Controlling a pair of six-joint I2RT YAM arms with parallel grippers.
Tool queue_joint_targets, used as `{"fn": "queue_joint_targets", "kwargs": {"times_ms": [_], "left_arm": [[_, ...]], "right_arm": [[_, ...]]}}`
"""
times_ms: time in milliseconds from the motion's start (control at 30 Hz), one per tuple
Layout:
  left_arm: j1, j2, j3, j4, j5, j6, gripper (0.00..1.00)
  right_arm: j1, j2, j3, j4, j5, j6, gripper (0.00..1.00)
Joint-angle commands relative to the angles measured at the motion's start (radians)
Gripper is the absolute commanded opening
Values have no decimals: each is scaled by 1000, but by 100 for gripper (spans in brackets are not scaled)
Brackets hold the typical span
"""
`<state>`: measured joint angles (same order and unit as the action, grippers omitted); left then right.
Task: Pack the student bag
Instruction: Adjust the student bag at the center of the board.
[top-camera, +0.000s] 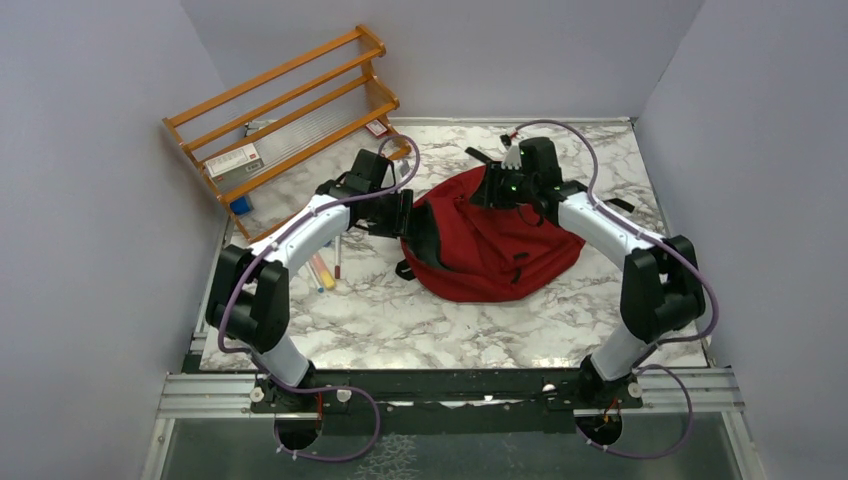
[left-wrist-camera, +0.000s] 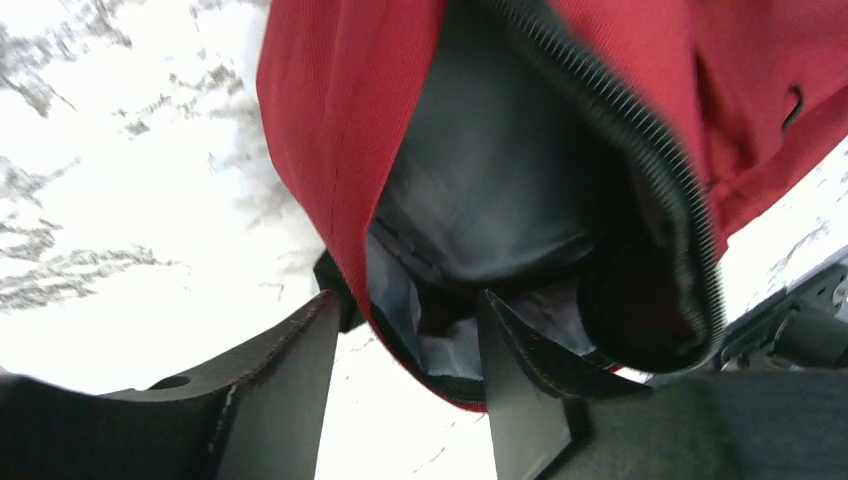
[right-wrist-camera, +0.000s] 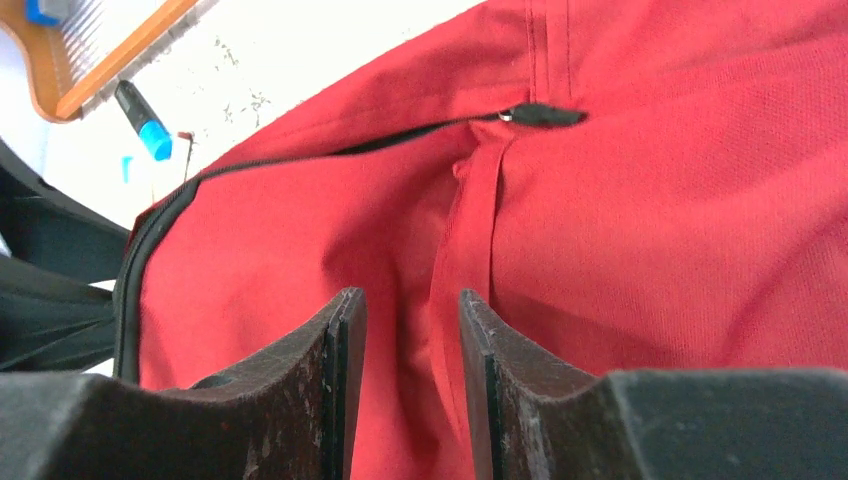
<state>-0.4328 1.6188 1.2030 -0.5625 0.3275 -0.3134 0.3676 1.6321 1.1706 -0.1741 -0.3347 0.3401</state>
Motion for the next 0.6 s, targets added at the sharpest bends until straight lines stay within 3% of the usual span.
{"fn": "queue_joint_targets", "kwargs": {"times_ms": [0,300,567], "left_arm": [[7,52,105,-7,-72,40,56],[8,179,257,-62,-212,125,56],[8,217,293,-65,-302,155,52]], "right_arm": [[26,72,83,82,-13,12,43],[72,195,205,39,-31,-21,43],[99,213,193,27,-54,-16,43]]}}
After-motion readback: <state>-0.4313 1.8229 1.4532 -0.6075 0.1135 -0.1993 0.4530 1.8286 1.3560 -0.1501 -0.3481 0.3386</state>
